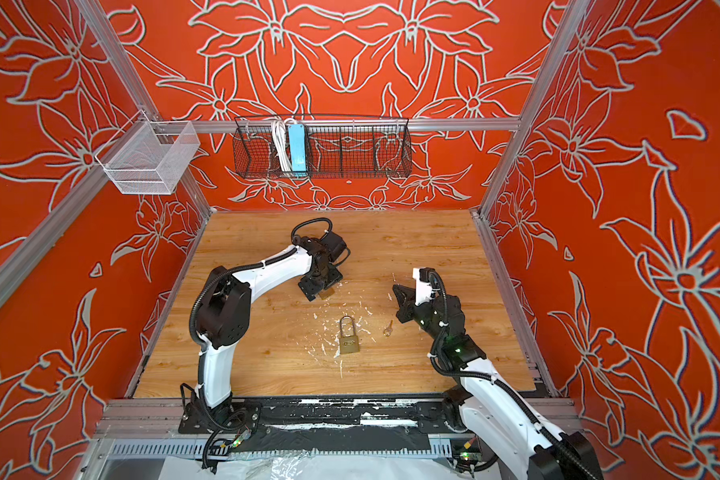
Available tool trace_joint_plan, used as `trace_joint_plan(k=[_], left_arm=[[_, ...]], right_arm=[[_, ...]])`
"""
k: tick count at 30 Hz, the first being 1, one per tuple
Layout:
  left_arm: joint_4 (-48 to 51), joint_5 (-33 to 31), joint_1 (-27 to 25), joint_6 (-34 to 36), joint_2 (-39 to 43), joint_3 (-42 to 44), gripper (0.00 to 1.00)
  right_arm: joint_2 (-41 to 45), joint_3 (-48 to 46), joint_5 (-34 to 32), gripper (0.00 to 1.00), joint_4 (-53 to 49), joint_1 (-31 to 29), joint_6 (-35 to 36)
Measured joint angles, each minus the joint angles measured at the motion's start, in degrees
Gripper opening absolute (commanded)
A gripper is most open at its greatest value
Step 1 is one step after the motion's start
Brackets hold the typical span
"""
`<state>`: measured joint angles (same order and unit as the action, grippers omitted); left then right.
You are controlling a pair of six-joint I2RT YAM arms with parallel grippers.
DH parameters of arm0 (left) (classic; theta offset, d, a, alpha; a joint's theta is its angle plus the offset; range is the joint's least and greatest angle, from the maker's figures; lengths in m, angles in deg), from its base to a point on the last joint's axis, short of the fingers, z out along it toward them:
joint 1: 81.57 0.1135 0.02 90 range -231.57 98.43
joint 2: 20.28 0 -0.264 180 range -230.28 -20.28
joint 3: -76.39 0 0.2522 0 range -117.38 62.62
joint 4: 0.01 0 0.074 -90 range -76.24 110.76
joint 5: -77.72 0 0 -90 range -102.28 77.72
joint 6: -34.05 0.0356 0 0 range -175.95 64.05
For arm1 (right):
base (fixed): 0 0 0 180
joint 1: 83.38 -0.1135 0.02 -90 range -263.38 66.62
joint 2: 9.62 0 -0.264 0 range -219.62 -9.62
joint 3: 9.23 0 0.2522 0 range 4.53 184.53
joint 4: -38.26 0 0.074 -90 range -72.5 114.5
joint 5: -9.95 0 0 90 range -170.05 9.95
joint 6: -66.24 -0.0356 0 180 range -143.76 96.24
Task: Unlock with the key
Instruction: 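Move the left gripper to the farther brass padlock and grasp it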
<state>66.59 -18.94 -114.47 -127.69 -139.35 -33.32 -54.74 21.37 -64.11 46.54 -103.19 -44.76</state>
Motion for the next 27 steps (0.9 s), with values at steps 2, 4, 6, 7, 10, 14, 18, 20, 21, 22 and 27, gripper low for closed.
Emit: trace_joint_plan(k=[2,4,6,7,10,14,18,20,21,22,27], left_arm=[[0.7,0.17,0.33,0.61,-1.16,-0.94,0.82],[1.18,0.2,0.37,1.09,-2.01,-1.95,0.82],[1.53,0.26,0.42,1.36,-2.6,-2.64,0.82],[1.55,0.33,0.46,1.42,-2.73,-2.71,0.82],[1.75,0.42,0.66,1.4,-3.19,-2.71,0.81],[1.73,0.61,1.16,1.31,-4.17,-2.71,0.78],[1.7,1.36,1.66,1.2,-5.51,-2.86,0.76],[1.7,1.79,1.75,1.2,-6.14,-3.56,0.75],[1.75,1.92,1.77,1.2,-6.43,-3.98,0.75],[1.75,2.03,1.77,1.2,-6.67,-4.28,0.75],[2.23,2.54,1.79,0.92,-7.67,-4.74,0.74]], right_arm=[[0.0,0.0,0.0,0.0,0.0,0.0,0.02],[-0.02,0.0,0.02,0.0,0.0,0.0,0.07],[-0.02,0.0,0.0,0.0,0.0,0.0,0.17],[-0.02,0.0,0.0,0.0,0.0,0.0,0.22],[-0.02,0.0,0.0,0.0,0.0,0.0,0.44],[-0.02,0.0,0.0,0.0,0.0,0.0,0.72],[-0.02,0.0,0.07,0.0,0.0,0.0,0.85],[-0.07,0.0,0.15,0.0,0.0,0.0,0.87],[-0.09,0.0,0.17,0.0,0.0,0.0,0.87],[-0.11,0.0,0.22,0.0,0.0,0.0,0.87],[-0.11,0.0,0.52,0.0,0.0,0.0,0.98]])
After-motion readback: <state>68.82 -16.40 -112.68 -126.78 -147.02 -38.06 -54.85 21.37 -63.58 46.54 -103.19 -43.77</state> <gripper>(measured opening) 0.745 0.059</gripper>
